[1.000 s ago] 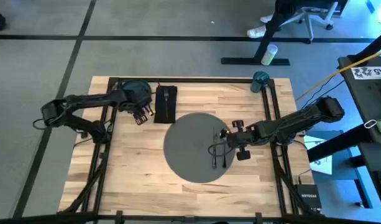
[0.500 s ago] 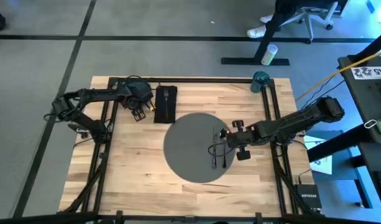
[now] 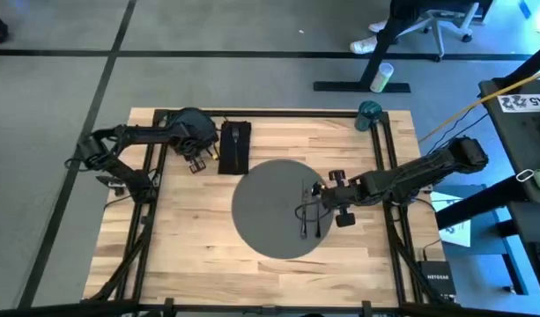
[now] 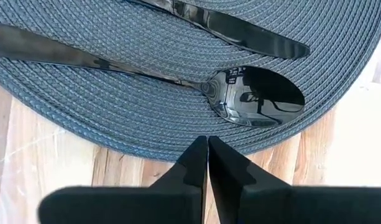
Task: Set table place
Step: Put the green plate on the gray tablemat to the left of the black table knife, then move the black table napkin with fork to the left of the gray tablemat
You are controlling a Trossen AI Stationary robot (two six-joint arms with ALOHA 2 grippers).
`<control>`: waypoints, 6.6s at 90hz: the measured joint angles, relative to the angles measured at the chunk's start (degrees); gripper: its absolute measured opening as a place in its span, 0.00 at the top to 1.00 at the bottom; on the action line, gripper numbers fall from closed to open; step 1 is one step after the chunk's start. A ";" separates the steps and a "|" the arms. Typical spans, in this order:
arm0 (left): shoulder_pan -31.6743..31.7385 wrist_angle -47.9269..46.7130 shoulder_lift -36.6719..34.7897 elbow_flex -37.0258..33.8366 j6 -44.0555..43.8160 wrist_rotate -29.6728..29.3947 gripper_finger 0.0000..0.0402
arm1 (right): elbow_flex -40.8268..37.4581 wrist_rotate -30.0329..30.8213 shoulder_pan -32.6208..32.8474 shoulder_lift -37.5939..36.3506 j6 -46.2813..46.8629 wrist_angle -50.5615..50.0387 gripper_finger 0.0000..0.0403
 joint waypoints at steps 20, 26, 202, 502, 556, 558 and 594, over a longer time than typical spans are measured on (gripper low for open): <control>-3.04 -5.03 -5.10 0.72 -1.72 -0.48 1.00 | 0.00 0.00 0.00 0.00 0.00 -0.04 1.00; -4.02 -5.01 -7.24 0.75 -1.74 -0.33 1.00 | 0.00 0.00 0.00 0.00 0.00 -0.01 1.00; -41.93 -19.57 5.91 29.07 -14.69 18.07 1.00 | -18.91 -24.23 -10.09 -36.42 -23.97 35.43 1.00; -49.10 0.19 32.98 48.27 -2.90 20.95 1.00 | -18.86 -20.41 -10.16 -37.53 -23.51 32.39 1.00; -50.22 1.69 32.98 48.27 -5.01 21.42 0.75 | -18.86 -20.41 -10.16 -37.51 -23.34 32.44 1.00; -50.21 1.68 32.98 48.27 -4.58 21.37 0.75 | -18.86 -20.41 -10.16 -37.51 -23.34 32.44 1.00; -48.61 -16.68 29.65 52.36 -4.39 14.60 0.98 | -18.86 -20.39 -10.16 -37.51 -22.53 32.33 1.00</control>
